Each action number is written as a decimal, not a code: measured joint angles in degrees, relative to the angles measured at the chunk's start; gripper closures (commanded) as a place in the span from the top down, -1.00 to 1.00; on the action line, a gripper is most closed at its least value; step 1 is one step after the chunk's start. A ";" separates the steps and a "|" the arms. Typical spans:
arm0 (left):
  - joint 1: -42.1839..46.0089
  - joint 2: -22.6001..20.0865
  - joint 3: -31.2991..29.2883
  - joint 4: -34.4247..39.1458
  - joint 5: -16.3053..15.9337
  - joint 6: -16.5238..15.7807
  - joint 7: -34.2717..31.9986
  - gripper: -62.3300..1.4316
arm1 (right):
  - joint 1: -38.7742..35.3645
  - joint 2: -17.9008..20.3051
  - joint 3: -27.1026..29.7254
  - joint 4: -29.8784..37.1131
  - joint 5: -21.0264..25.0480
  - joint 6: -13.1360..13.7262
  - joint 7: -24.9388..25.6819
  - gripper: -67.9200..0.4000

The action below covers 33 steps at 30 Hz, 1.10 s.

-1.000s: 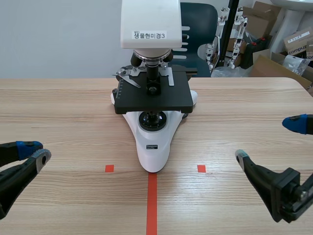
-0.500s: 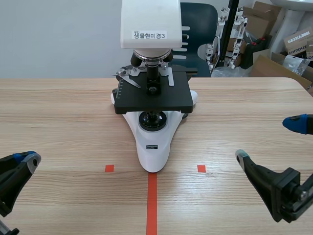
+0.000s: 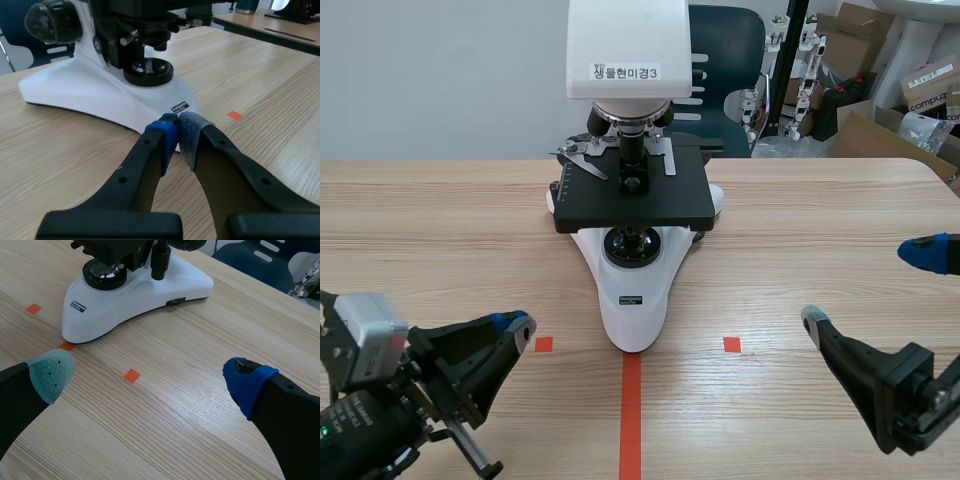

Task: Point at the diaphragm

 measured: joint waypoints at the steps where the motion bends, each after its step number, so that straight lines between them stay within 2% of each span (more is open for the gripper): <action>1: -0.63 0.57 0.50 -0.26 0.22 0.00 0.00 -0.82 | 0.00 0.00 0.00 0.00 0.00 0.00 0.00 1.00; 4: -2.12 2.23 1.57 -1.25 3.39 0.02 0.00 -0.82 | 0.00 0.00 0.00 0.00 0.00 0.00 0.00 1.00; 10: -4.59 6.08 2.36 -6.29 3.65 0.17 -0.59 -0.82 | 0.00 0.00 0.00 0.00 0.00 0.02 -0.02 1.00; 14: -7.02 7.65 2.34 -12.02 5.16 0.72 -4.87 -0.82 | 0.00 0.00 0.00 0.00 0.00 0.00 -0.02 1.00; 18: -8.98 8.98 2.34 -16.87 5.29 2.54 -5.60 -0.82 | 0.00 0.00 0.00 0.00 0.00 0.00 0.00 1.00; 24: -11.19 11.54 2.29 -21.62 5.09 2.64 -10.80 -0.82 | 0.00 0.00 0.00 0.00 0.00 0.02 -0.02 1.00; 33: -12.87 13.18 4.68 -22.73 5.11 2.64 -12.81 -0.82 | 0.00 0.00 0.00 0.00 0.00 0.02 0.00 1.00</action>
